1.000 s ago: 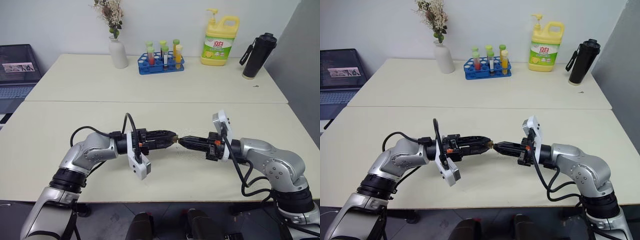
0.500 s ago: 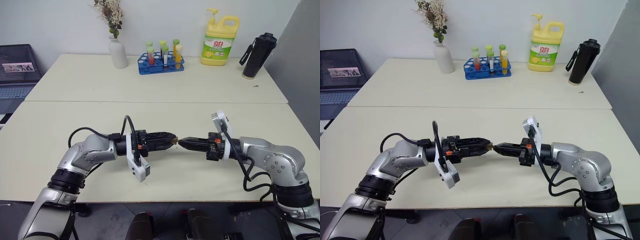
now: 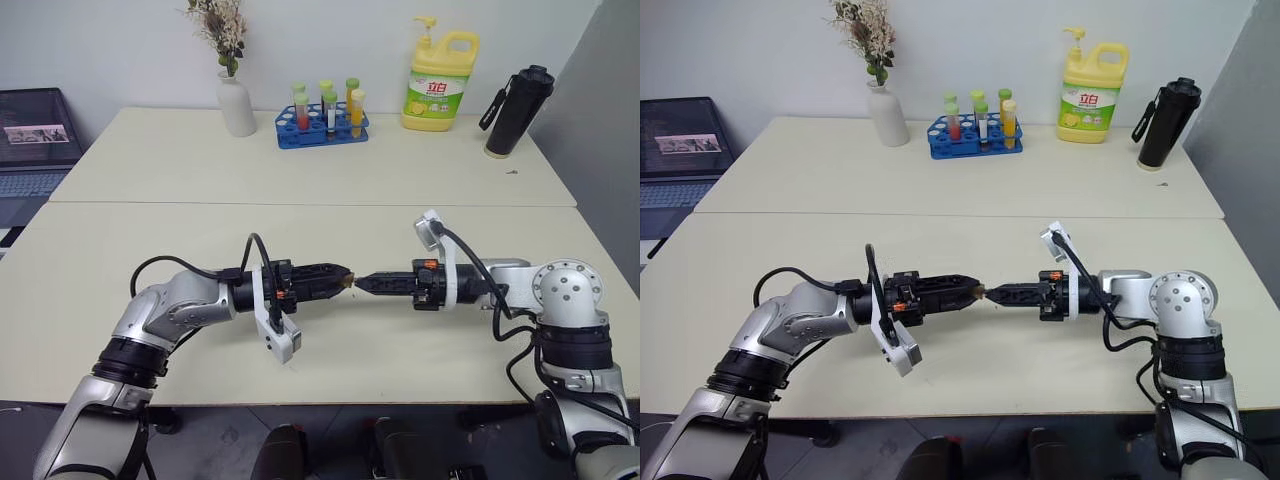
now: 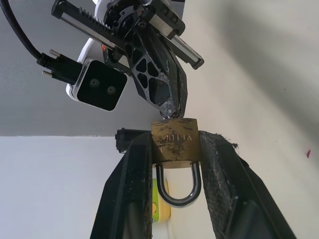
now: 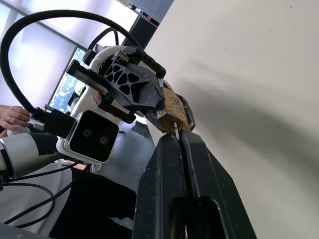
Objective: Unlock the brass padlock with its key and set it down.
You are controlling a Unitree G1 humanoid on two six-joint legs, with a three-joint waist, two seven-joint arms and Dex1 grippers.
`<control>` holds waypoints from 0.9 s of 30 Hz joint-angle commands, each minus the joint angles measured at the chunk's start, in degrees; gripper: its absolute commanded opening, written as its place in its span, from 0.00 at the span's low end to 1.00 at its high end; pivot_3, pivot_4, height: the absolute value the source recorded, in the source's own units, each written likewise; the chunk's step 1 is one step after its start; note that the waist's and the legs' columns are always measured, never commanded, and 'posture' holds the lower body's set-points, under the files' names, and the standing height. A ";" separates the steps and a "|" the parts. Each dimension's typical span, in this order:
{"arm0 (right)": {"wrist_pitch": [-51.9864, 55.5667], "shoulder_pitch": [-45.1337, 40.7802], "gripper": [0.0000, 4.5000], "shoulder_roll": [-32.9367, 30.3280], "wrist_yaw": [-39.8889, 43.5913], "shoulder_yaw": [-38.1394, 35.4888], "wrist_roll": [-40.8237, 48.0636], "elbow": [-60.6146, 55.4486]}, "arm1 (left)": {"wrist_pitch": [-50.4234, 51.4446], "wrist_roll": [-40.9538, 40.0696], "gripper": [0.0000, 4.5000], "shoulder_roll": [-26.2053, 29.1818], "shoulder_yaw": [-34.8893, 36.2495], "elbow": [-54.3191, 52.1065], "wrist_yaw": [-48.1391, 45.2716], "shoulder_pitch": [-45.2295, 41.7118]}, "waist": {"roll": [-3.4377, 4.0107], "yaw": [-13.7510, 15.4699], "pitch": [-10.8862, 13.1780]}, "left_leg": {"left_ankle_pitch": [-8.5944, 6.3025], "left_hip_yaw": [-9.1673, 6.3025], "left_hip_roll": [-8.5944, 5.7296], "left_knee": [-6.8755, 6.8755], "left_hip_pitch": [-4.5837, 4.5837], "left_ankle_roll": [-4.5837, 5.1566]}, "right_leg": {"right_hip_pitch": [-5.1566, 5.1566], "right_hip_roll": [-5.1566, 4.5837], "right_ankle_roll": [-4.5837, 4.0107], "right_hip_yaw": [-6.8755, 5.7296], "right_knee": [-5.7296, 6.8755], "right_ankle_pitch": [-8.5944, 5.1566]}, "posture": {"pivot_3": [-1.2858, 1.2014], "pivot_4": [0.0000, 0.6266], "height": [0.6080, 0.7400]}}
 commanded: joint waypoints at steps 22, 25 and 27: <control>-24.73 5.13 0.61 -9.92 13.89 8.35 -18.46 -14.50 | 0.74 0.97 0.22 0.73 -1.72 -0.99 4.05 0.17 | 0.01 0.00 0.00 | 0.00 -0.06 -0.02 -0.01 -0.03 0.00 | -0.05 -0.01 0.27 -0.01 -0.02 -0.15 | 0.52 0.24 1.00; -27.11 7.02 0.86 -10.61 16.47 8.20 -19.21 -15.89 | 1.15 0.53 0.22 0.76 -1.72 -1.16 3.99 0.18 | 0.01 0.00 0.00 | 0.00 -0.04 -0.01 -0.02 -0.02 0.00 | -0.05 0.00 0.27 -0.01 -0.01 -0.15 | 0.52 0.24 1.00; -28.23 8.24 0.87 -10.48 17.05 8.82 -19.96 -17.23 | 1.47 0.03 0.22 0.78 -1.65 -1.17 3.97 0.12 | 0.01 0.01 0.00 | 0.00 -0.04 0.00 -0.02 -0.03 0.00 | -0.05 0.00 0.27 -0.03 -0.01 -0.15 | 0.52 0.24 1.00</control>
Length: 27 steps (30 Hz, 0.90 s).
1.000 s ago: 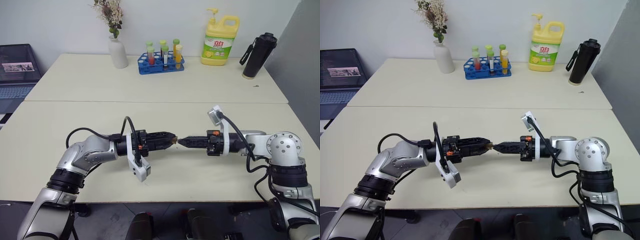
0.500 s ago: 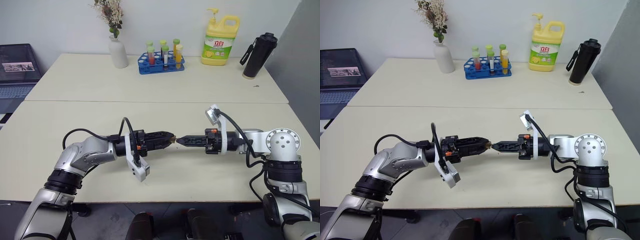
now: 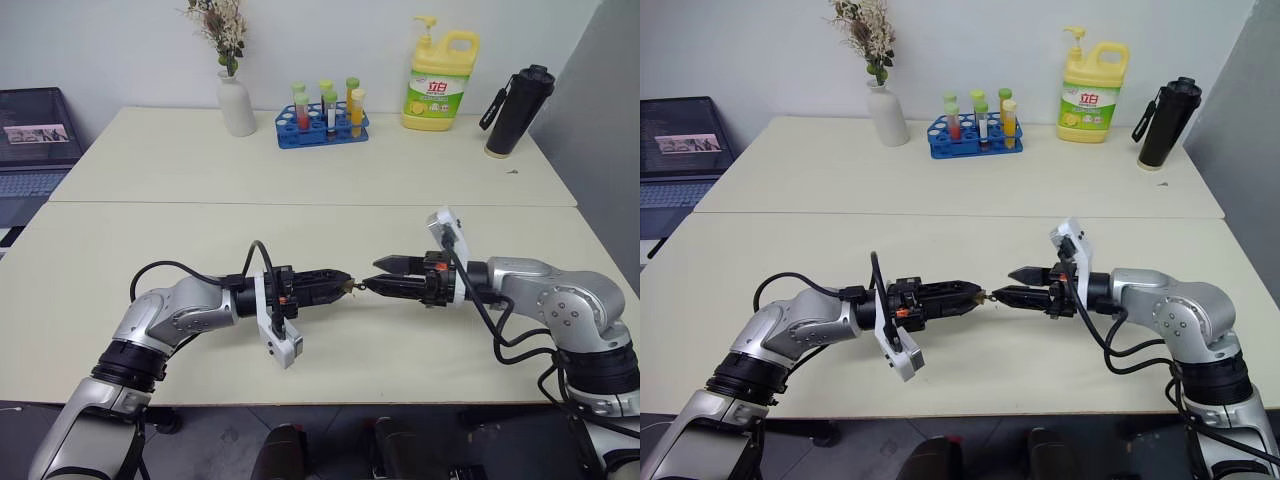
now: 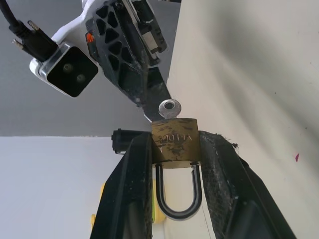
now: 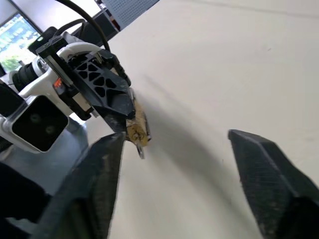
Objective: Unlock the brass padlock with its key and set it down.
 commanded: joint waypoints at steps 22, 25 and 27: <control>-5.60 0.67 0.81 10.81 -0.71 3.64 -4.59 -0.10 | 2.32 -3.11 0.22 0.02 0.26 -2.17 0.24 -0.26 | 0.00 0.00 0.00 | 0.00 -0.02 -0.01 0.01 0.01 0.00 | 0.00 0.00 -0.04 0.01 0.03 0.02 | 0.52 0.24 1.00; -5.32 0.71 0.66 10.89 -0.67 3.44 -4.26 -0.12 | 2.45 -3.27 0.22 0.10 0.33 -2.55 0.17 0.05 | 0.00 0.00 0.00 | 0.00 -0.02 -0.01 0.01 0.01 0.00 | 0.00 0.00 -0.04 0.00 0.02 0.03 | 0.52 0.24 1.00; -5.14 0.61 0.49 10.98 -0.45 3.24 -3.84 -0.02 | 2.42 -3.28 0.22 0.22 0.31 -2.65 0.11 0.27 | 0.00 0.00 0.00 | 0.00 -0.02 -0.01 0.01 0.01 0.00 | 0.00 -0.01 -0.04 0.01 0.03 0.02 | 0.52 0.24 1.00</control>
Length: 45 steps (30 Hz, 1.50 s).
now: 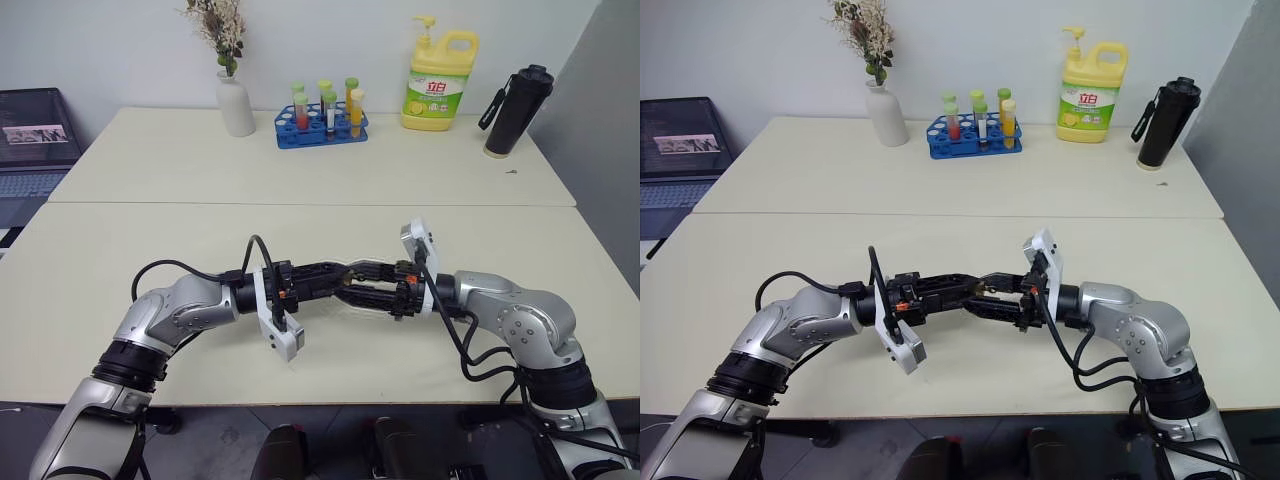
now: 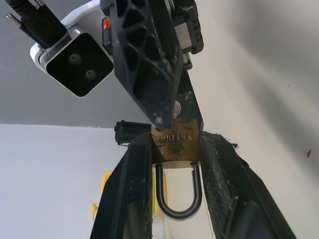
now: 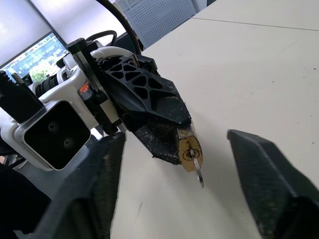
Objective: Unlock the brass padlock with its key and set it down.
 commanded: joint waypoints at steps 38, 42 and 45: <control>-7.41 -2.95 0.04 -4.31 9.82 0.83 -6.73 2.68 | 62.35 -66.27 0.78 10.82 7.60 -29.79 -18.62 7.45 | -0.01 -0.09 0.02 | 0.00 -0.09 0.01 0.02 0.02 0.00 | 0.01 0.10 0.07 -0.06 0.00 -0.05 | 0.52 0.24 1.00; -8.38 -3.22 0.04 -4.56 11.18 1.30 -6.99 1.42 | 65.21 -65.27 0.51 8.52 8.39 -24.64 -23.89 7.10 | 0.02 -0.14 0.03 | 0.00 -0.05 0.02 0.00 0.06 0.00 | 0.00 0.35 0.06 0.01 -0.02 -0.05 | 0.52 0.24 1.00; -9.04 -3.41 0.04 -4.62 11.63 1.40 -7.08 0.71 | 65.51 -63.30 0.29 6.37 7.22 -21.29 -28.98 6.57 | 0.01 -0.11 0.03 | 0.00 -0.04 0.02 0.01 0.02 0.00 | -0.02 0.36 0.05 0.01 -0.04 -0.05 | 0.52 0.24 1.00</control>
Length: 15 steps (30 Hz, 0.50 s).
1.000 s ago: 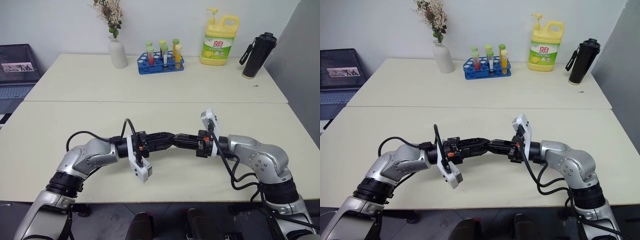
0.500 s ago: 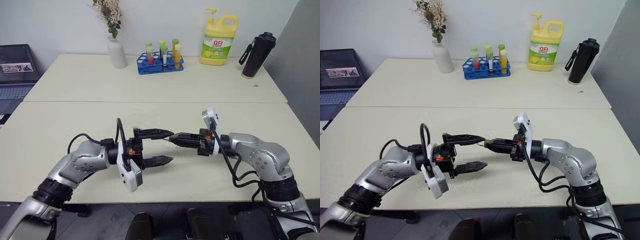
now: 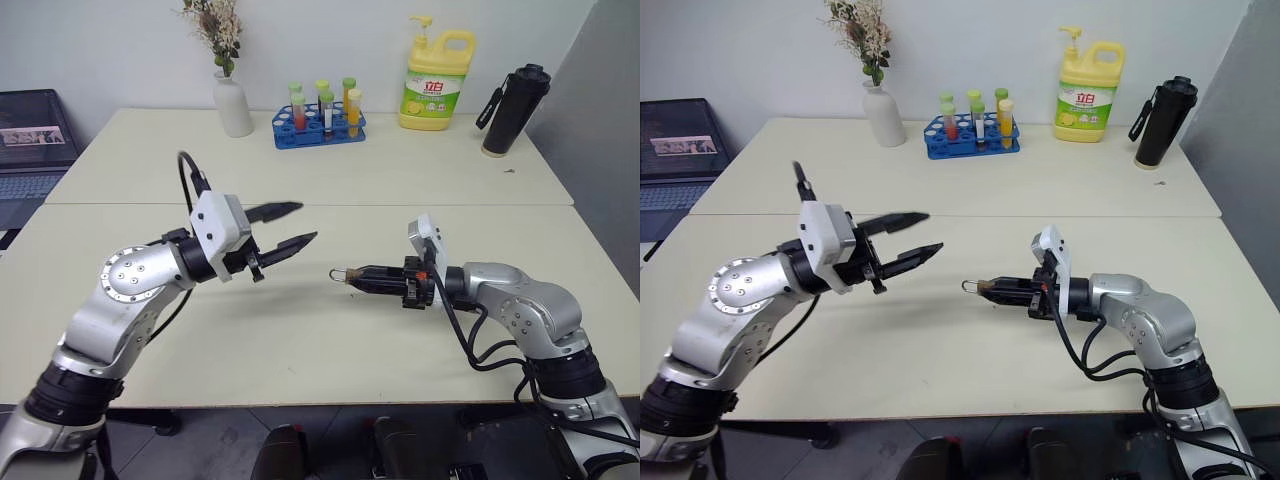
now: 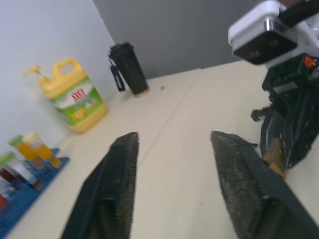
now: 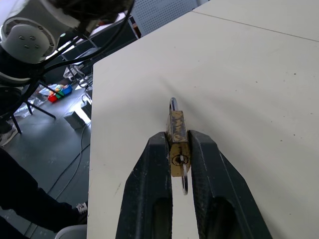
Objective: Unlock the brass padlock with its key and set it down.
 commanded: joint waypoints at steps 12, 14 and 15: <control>-0.69 -1.09 0.04 0.09 0.66 -1.52 1.33 -4.23 | 1.21 6.94 0.00 -9.40 -1.58 7.33 -13.62 -2.98 | 0.00 0.08 0.00 | 0.00 -0.01 0.00 0.01 -0.02 0.00 | -0.01 -0.01 -0.01 0.04 0.00 0.00 | 0.52 0.24 1.00; -0.54 -1.18 0.04 0.19 0.64 -1.64 1.48 -4.07 | 1.55 7.52 0.00 -10.45 -1.89 7.72 -14.42 -3.48 | 0.00 0.08 0.00 | 0.00 -0.01 -0.01 0.01 -0.02 0.00 | -0.01 -0.01 -0.01 0.03 0.01 0.00 | 0.52 0.24 1.00; -0.52 -1.22 0.04 0.21 0.64 -1.66 1.51 -4.00 | 1.68 7.79 0.00 -10.83 -1.83 7.85 -14.69 -3.61 | 0.00 0.08 0.00 | 0.00 -0.01 -0.01 0.01 -0.02 0.00 | -0.01 -0.01 -0.01 0.04 0.01 0.00 | 0.52 0.24 1.00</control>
